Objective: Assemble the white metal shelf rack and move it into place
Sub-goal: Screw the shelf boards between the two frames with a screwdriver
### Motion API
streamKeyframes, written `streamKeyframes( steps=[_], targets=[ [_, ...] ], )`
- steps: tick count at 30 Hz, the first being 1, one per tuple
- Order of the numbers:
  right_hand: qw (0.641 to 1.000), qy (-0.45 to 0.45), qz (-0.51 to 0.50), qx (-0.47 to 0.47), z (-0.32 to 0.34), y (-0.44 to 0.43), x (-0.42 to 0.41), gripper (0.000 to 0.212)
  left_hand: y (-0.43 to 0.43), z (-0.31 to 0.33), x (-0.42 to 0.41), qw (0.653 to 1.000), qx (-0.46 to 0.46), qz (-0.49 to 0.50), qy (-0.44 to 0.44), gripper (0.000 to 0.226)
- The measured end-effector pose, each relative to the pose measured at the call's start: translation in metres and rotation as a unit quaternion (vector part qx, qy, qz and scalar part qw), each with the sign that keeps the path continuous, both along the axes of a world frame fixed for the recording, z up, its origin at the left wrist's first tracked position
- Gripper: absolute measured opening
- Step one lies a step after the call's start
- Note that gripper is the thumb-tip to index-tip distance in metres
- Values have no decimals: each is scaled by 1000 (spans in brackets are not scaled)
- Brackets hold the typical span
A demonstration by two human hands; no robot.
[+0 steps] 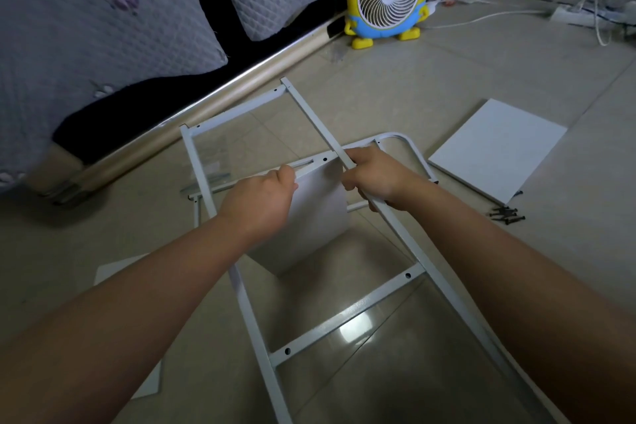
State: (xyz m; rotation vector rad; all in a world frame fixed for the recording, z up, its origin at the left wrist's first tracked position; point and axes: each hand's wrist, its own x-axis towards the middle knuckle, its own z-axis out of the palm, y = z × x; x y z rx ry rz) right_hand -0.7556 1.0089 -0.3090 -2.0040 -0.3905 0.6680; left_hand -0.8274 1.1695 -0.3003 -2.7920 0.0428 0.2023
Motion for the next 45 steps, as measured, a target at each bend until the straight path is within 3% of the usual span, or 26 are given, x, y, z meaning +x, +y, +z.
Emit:
streamKeyframes(
  steps=[3, 7, 11, 14, 25, 32, 40, 45],
  targets=[
    [1000, 3, 3, -7, -2, -1, -3, 35, 2, 0, 2, 1000, 10, -18, 2, 32],
    [999, 47, -26, 12, 3, 2, -2, 30, 6, 0, 5, 1000, -18, -21, -5, 32],
    [996, 60, -7, -58, 11, 7, 5, 28, 8, 0, 8, 999, -38, -19, -4, 33],
    [992, 95, -5, -88, 23, 11, 8, 13, 12, 1, 12, 998, -63, -22, -1, 33],
    [983, 131, -69, -110, 35, 19, -20, 15, 29, 8, 9, 993, -83, -77, 35, 31],
    [978, 117, -59, -161, 37, 3, -43, 17, 22, 7, 6, 988, -66, -132, 53, 32],
    [987, 93, -82, -104, 31, 8, -36, 17, 24, 6, 16, 989, -54, -132, 37, 37],
    [984, 62, -62, -155, 31, 10, -35, 22, 23, 6, 17, 988, -30, -146, 37, 37]
  ],
)
